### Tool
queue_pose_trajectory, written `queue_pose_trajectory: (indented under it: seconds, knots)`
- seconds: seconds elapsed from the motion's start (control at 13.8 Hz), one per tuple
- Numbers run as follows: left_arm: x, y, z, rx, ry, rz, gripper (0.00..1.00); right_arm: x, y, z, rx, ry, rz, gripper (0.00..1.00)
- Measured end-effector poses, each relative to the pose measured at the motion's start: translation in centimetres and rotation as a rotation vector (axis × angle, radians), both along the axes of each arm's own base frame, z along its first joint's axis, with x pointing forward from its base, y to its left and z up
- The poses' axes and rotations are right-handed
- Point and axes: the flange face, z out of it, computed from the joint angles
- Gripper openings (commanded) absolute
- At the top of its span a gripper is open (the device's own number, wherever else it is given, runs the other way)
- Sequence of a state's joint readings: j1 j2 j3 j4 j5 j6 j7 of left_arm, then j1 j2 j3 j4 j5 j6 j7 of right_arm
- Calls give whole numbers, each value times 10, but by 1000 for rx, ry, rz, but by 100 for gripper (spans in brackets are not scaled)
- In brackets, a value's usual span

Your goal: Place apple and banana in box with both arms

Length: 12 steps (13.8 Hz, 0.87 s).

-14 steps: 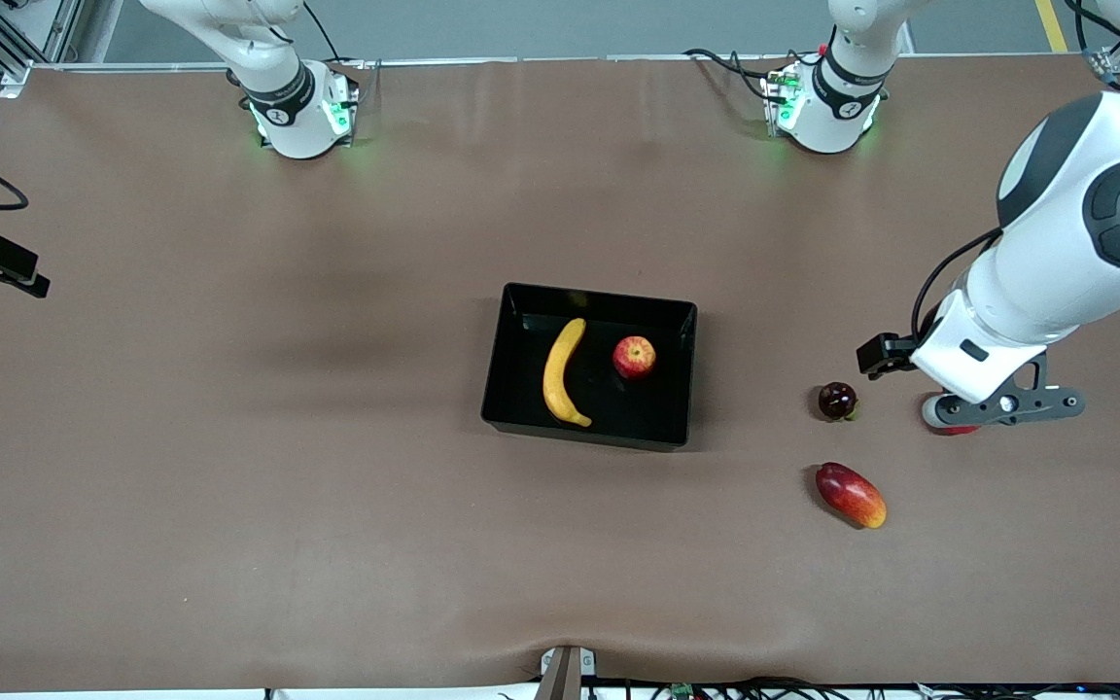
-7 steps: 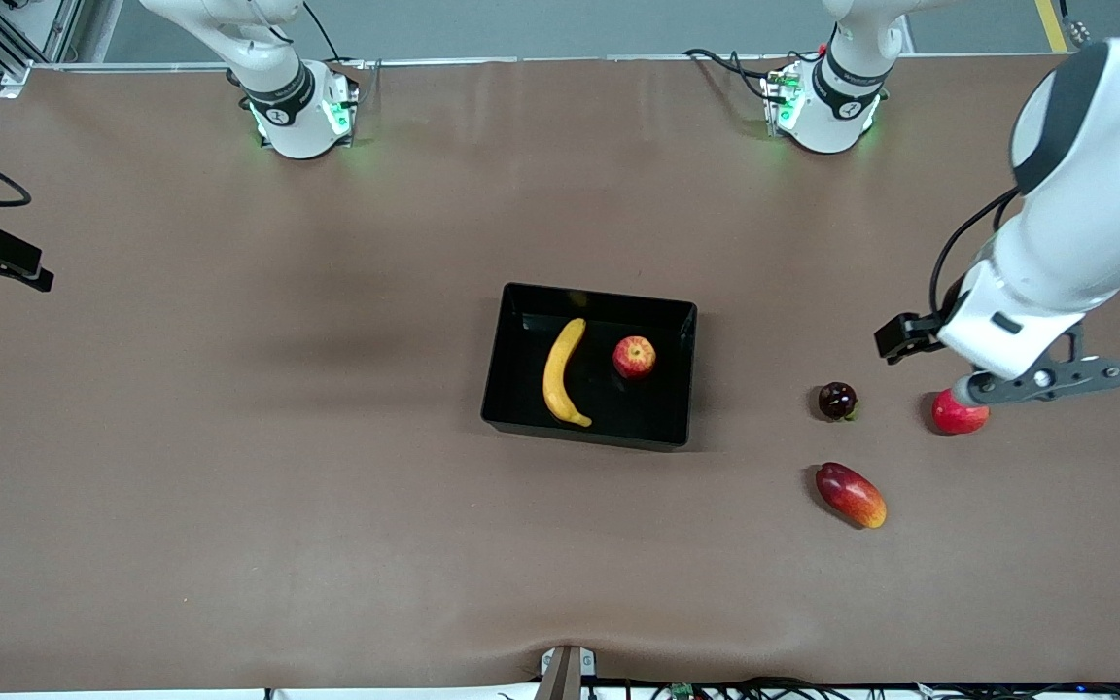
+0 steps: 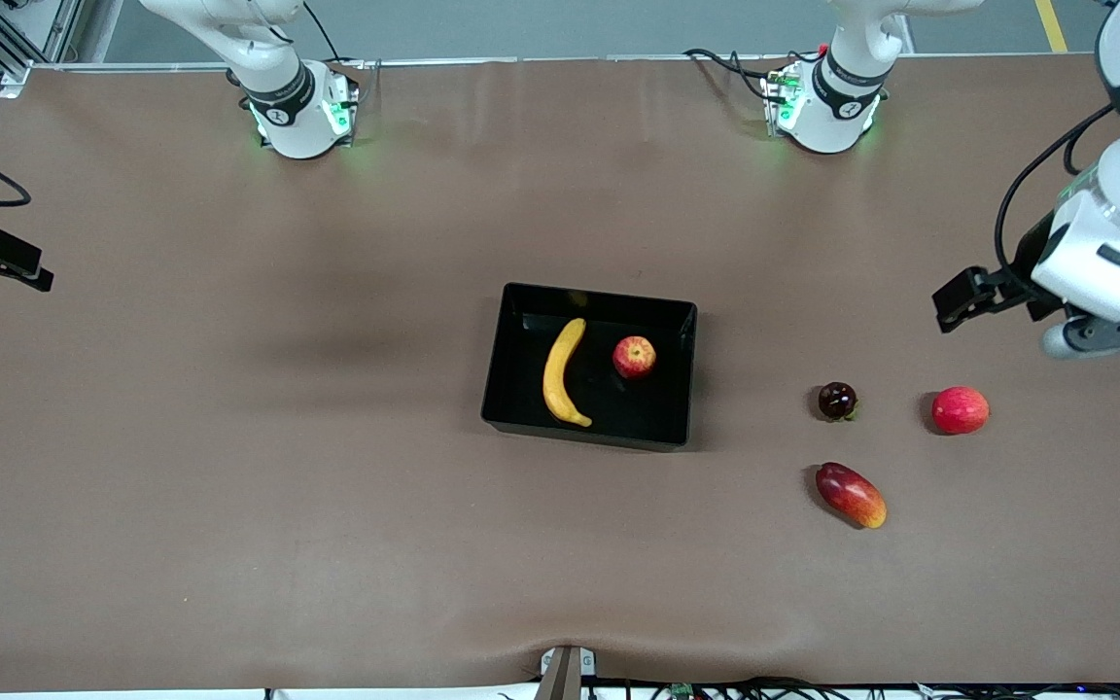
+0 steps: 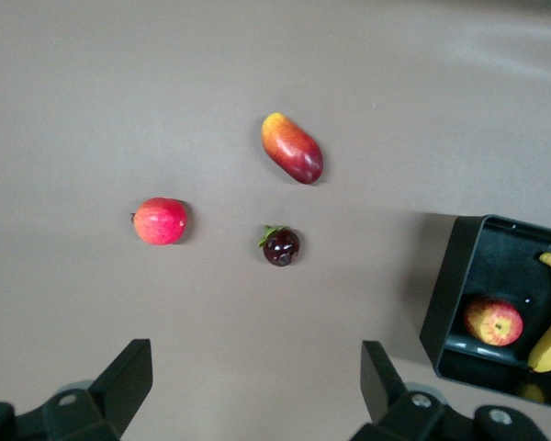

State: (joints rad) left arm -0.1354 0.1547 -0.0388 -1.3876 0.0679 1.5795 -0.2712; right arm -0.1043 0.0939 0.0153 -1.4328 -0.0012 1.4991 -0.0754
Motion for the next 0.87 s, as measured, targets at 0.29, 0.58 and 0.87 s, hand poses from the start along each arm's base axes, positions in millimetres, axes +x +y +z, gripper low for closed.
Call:
queue_pose_trajectory:
  seconds: [0.29, 0.58, 0.87]
  knots:
    - [-38, 19, 10, -22, 9, -26, 100, 0, 0, 0, 0, 0, 0, 100]
    - [-78, 27, 27, -45, -15, -98, 100, 0, 0, 0, 0, 1, 0, 100]
    - [-90, 24, 30, -48, -20, -106, 100, 0, 0, 0, 0, 1, 0, 100]
